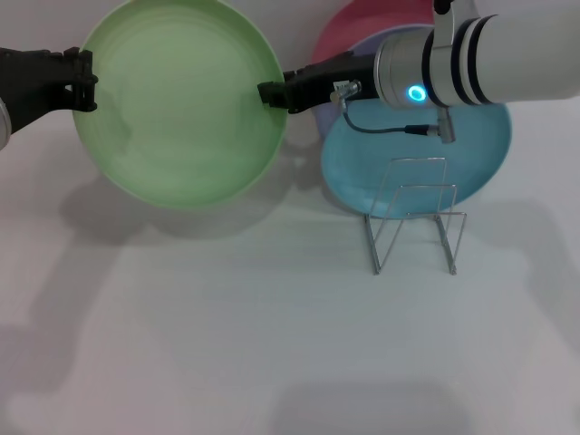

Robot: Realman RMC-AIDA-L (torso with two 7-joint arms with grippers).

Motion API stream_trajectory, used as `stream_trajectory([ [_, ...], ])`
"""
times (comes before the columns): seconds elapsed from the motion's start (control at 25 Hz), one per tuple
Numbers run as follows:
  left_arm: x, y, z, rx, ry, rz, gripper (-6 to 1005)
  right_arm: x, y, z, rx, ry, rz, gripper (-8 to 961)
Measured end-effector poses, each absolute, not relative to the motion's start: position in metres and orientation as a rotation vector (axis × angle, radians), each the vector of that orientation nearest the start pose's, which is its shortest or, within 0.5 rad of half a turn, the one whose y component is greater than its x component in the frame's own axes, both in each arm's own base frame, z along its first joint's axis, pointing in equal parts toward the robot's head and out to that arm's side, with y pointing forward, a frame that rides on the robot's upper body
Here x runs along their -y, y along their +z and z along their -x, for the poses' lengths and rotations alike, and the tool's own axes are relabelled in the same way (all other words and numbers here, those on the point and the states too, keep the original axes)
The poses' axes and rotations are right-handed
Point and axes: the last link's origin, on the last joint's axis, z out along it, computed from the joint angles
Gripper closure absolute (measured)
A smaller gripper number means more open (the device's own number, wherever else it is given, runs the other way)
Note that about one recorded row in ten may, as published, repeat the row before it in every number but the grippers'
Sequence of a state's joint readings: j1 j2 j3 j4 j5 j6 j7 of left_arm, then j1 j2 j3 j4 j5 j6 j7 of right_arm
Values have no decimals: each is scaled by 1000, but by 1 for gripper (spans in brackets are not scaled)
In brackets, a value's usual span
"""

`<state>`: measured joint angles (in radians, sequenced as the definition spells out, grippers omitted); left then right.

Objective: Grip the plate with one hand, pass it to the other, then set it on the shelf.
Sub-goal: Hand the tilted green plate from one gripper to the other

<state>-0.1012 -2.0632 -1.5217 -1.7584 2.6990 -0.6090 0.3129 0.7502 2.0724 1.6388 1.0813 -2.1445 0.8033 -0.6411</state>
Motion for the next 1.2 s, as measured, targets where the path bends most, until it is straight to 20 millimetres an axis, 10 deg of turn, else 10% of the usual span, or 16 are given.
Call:
stream_trajectory([
  [1.2,-353,65,174,592,-279,1927,966,-424,-47,-83,-661,359,2528,787],
])
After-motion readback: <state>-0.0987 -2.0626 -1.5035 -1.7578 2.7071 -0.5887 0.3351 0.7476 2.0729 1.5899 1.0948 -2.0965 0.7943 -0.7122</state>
